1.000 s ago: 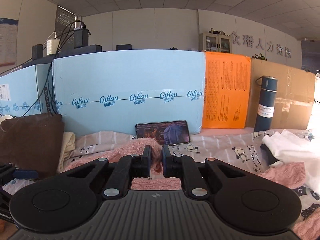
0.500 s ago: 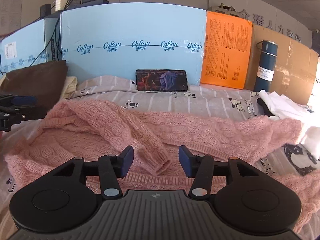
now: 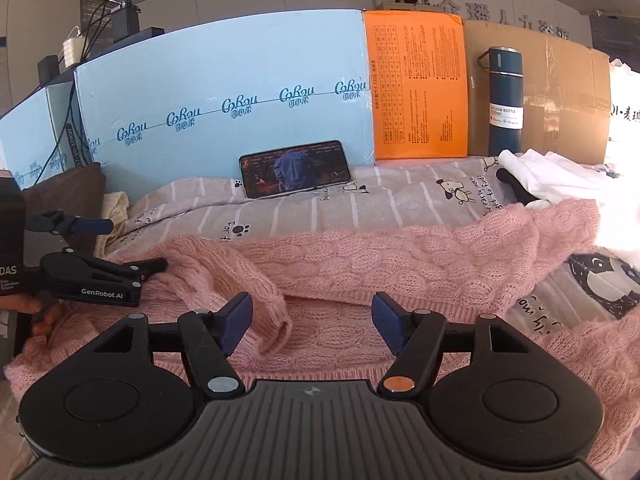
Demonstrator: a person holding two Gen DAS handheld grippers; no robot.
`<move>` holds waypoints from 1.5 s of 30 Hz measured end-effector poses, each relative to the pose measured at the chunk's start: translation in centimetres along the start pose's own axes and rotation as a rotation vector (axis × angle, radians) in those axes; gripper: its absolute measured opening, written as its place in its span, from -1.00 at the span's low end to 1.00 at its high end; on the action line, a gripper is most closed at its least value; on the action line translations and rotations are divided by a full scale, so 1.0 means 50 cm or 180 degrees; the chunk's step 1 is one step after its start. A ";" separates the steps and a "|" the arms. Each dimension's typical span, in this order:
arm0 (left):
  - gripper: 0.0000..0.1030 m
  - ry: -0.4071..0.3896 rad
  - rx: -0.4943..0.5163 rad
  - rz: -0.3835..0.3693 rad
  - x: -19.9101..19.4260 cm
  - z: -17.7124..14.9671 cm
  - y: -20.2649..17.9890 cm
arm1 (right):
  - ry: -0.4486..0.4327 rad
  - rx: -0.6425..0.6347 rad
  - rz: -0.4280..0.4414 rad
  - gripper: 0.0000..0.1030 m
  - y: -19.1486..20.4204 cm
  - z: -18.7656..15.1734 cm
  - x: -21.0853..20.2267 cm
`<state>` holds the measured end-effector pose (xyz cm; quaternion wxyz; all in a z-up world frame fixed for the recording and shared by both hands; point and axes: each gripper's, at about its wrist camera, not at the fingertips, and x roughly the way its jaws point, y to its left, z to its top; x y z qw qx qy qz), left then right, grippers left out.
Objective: Fold clothes
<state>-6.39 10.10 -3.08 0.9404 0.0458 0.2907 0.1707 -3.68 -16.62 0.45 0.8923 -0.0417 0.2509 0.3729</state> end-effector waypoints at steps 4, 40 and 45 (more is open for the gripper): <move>0.97 0.0051 -0.0086 0.0039 0.005 -0.007 0.016 | 0.0073 -0.0117 0.0095 0.28 0.021 0.010 0.029; 0.97 -0.0976 0.2416 -0.0932 -0.337 -0.186 -0.238 | 0.0177 -0.1203 -0.1232 0.90 -0.209 -0.177 -0.237; 0.96 -0.0966 0.2510 -0.0937 -0.320 -0.172 -0.264 | 0.0165 -0.1449 -0.0951 0.90 -0.180 -0.158 -0.185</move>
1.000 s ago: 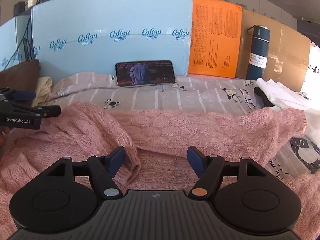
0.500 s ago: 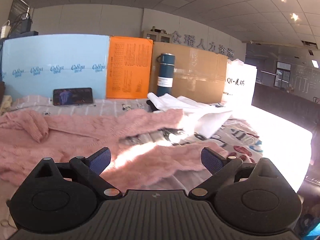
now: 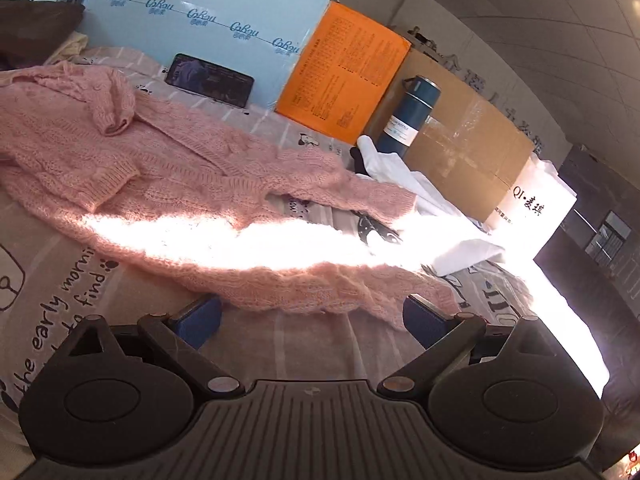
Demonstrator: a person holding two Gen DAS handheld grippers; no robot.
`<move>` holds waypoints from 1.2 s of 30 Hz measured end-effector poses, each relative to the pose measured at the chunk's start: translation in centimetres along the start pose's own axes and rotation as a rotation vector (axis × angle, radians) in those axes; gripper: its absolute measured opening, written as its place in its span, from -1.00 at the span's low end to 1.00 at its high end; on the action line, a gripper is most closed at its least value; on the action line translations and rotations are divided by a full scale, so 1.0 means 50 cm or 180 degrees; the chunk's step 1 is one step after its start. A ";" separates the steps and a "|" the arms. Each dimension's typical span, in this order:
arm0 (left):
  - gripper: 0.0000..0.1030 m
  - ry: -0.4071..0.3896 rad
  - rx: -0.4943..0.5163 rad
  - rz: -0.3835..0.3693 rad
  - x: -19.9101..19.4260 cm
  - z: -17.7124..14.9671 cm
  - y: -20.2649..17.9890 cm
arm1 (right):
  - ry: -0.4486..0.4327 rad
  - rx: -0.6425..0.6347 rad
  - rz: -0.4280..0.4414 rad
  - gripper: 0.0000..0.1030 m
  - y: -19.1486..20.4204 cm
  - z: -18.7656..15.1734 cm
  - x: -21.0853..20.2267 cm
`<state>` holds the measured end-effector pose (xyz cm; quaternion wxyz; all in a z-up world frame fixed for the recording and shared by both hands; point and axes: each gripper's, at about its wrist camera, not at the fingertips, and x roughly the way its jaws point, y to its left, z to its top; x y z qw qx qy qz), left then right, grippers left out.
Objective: Fold clothes
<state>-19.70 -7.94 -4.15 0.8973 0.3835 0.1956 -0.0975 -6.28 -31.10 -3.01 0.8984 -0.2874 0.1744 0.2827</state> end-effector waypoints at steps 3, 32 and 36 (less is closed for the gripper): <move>0.92 0.0038 0.0067 0.0084 0.011 0.004 0.001 | -0.0157 0.0085 0.0275 0.90 0.012 0.018 0.015; -0.59 0.0450 -0.2735 0.0086 0.104 -0.137 0.323 | -0.0220 0.0566 0.0566 -0.59 -0.162 0.199 0.292; -0.20 0.0473 -0.2951 0.0161 0.120 -0.157 0.358 | -0.0064 0.0527 0.0688 -0.08 -0.171 0.221 0.337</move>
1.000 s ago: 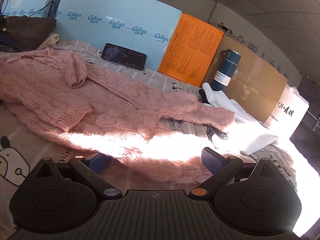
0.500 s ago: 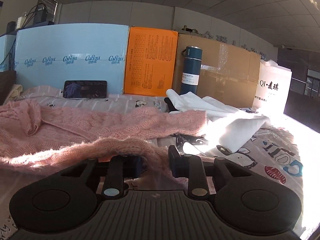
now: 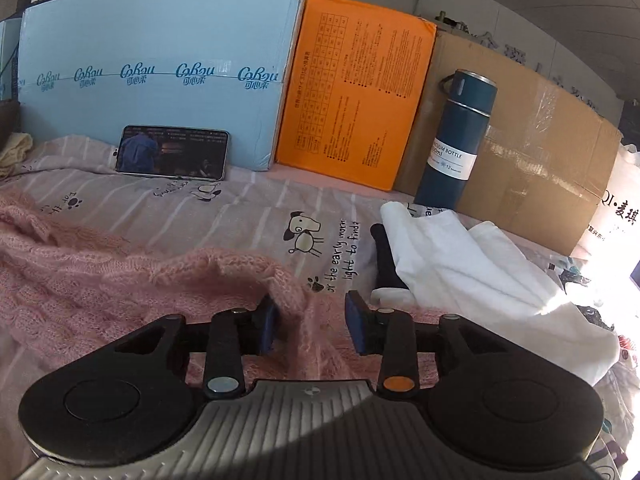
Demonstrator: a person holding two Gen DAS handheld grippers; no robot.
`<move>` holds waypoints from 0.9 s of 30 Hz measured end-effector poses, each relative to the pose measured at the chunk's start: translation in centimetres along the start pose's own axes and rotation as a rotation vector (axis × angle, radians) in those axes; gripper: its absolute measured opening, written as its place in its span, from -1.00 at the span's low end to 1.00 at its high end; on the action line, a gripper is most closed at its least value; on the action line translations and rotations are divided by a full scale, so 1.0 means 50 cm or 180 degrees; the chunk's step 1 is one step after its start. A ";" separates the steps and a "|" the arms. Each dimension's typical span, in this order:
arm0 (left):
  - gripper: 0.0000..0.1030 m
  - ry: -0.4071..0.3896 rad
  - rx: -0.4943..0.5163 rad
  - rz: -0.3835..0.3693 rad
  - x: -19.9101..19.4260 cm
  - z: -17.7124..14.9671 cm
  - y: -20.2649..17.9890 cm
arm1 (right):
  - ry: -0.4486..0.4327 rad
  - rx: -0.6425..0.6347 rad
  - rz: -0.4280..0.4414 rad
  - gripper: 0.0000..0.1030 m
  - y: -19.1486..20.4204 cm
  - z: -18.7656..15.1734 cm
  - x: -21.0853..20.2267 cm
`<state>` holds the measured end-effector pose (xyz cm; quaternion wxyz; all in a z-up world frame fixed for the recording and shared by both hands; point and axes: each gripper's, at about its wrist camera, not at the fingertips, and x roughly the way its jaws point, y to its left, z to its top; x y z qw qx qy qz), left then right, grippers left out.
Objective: Fold clothes
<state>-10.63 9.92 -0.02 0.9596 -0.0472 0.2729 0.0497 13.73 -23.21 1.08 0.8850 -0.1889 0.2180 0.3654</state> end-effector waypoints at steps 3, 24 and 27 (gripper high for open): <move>0.32 -0.0176 0.0074 0.0022 -0.002 0.025 -0.005 | -0.0045 0.0084 0.0015 0.40 -0.022 0.015 0.003; 0.57 0.0130 0.0722 -0.0659 0.134 0.085 -0.068 | -0.0373 0.0397 0.0013 0.82 -0.030 -0.149 -0.167; 0.56 0.0198 0.0708 -0.0676 0.151 0.091 -0.074 | -0.0104 0.0369 -0.0296 0.77 -0.013 -0.180 -0.144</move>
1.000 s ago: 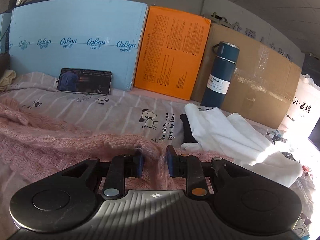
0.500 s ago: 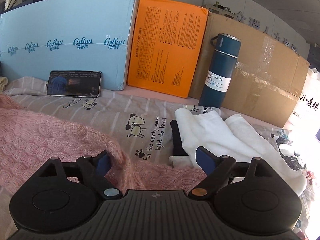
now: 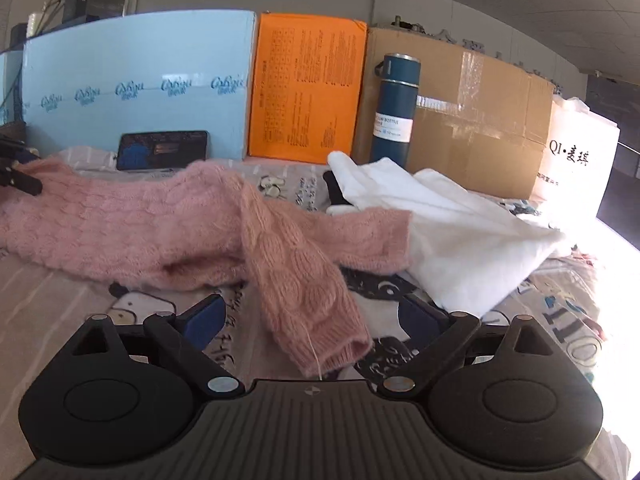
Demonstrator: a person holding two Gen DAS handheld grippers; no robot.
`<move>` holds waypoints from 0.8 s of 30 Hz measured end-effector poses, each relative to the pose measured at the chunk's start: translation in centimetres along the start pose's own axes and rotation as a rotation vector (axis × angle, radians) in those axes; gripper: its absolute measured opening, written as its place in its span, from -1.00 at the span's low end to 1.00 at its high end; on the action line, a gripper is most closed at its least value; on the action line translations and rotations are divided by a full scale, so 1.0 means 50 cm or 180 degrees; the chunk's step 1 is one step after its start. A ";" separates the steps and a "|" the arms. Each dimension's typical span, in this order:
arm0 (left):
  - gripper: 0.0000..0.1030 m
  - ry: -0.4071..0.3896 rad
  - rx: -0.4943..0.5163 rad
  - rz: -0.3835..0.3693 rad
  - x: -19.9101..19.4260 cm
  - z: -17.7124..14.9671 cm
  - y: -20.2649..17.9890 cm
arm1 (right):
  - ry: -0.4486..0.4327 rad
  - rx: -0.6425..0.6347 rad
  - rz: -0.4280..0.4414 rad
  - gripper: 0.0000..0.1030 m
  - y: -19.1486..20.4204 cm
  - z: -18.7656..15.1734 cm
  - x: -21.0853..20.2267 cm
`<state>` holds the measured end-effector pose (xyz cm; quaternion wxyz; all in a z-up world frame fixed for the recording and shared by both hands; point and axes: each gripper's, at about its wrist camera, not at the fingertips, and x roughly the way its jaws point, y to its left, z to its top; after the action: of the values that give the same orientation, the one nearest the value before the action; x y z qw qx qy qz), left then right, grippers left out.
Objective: Fold clothes
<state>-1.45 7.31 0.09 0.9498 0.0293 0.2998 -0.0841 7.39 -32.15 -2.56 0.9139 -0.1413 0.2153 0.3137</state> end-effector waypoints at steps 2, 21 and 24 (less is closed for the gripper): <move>0.54 0.0007 0.0055 0.0031 0.005 0.000 -0.010 | 0.0056 0.0001 -0.0064 0.60 0.002 -0.002 0.009; -0.79 -0.0662 0.0094 -0.0825 -0.175 -0.020 -0.132 | -0.0757 0.1279 -0.0251 -0.69 -0.127 0.037 -0.068; -0.78 -0.0564 -0.0091 -0.0643 -0.152 -0.020 -0.095 | -0.0858 0.1276 -0.0328 -0.69 -0.129 0.056 -0.082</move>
<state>-8.99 3.82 3.62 0.9596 -0.0221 0.2172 -0.1773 9.41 -38.09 2.63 0.9589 0.0752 0.1420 0.2337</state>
